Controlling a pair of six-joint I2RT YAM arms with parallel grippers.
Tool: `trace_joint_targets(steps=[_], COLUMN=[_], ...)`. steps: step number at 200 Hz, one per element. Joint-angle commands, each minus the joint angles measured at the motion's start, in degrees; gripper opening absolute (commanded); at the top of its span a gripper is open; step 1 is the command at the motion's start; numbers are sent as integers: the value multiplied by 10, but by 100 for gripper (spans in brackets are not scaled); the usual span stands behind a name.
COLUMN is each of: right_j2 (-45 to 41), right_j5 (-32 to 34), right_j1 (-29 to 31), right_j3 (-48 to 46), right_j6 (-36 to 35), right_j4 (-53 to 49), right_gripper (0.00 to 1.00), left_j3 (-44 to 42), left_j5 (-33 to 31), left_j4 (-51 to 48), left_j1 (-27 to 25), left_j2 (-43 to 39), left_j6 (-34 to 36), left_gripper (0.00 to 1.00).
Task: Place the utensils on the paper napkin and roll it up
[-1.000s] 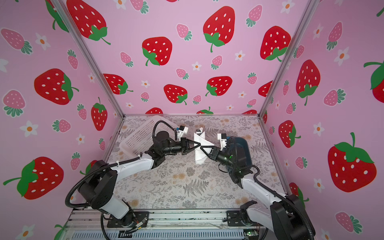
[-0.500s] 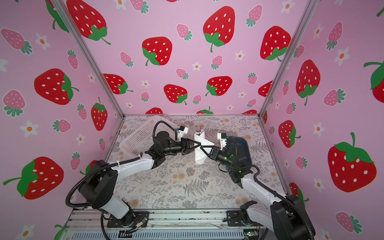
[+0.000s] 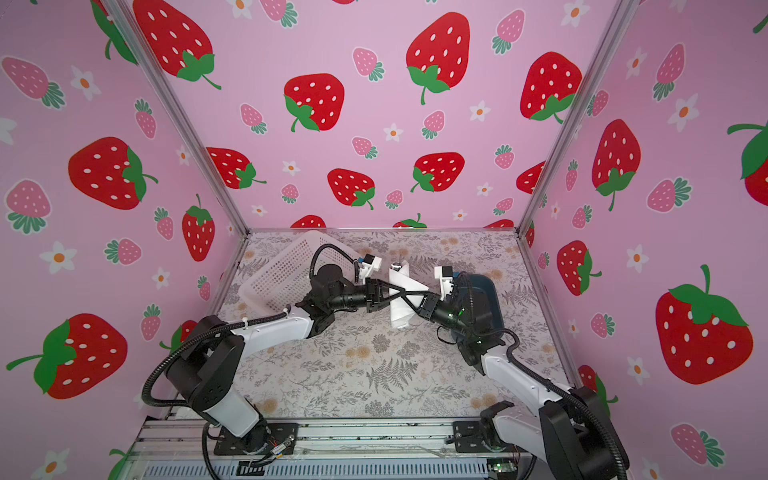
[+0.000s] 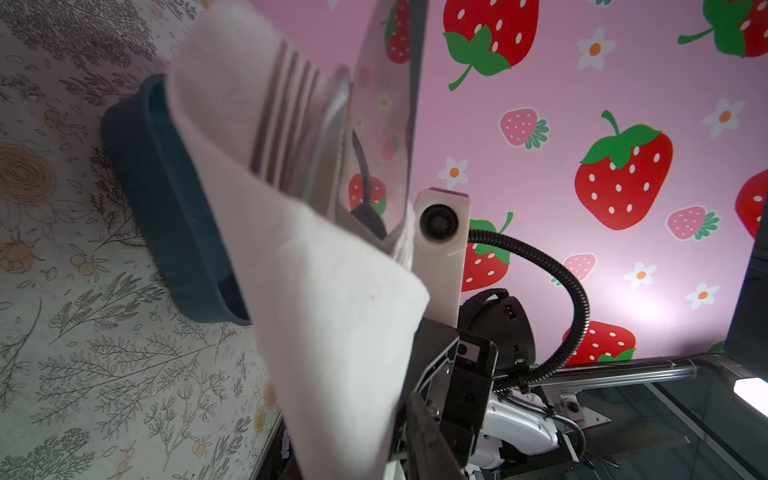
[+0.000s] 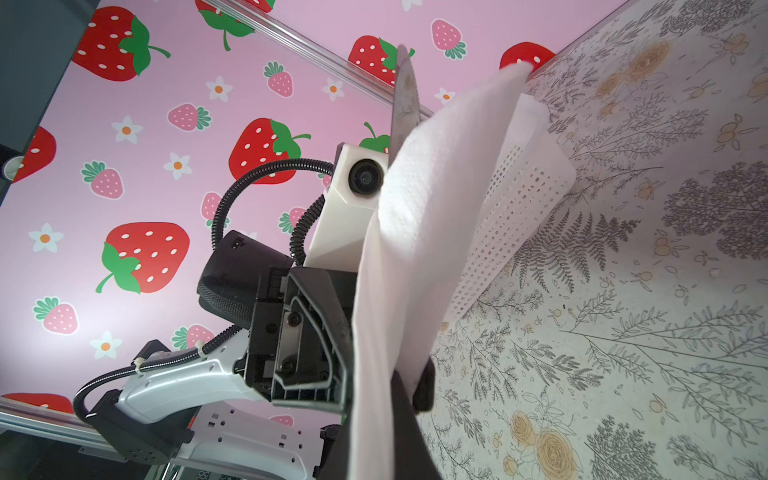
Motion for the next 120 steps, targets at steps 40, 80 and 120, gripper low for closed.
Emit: trace_joint_targets(steps=[40,80,120], right_j2=[-16,-23,-33], right_j5=[-7,-10,-16], right_j1=[3,4,4], right_j3=[16,17,28], right_j6=[4,5,7], right_j4=[35,34,34], right_gripper=[11,13,17], left_j3=[9,7,4], left_j5=[0,-6,-15], left_j4=[43,49,59], left_j1=[-2,-3,-3], left_j2=[-12,-21,-35], left_j6=[-13,-9,-1], left_gripper=[20,16,13])
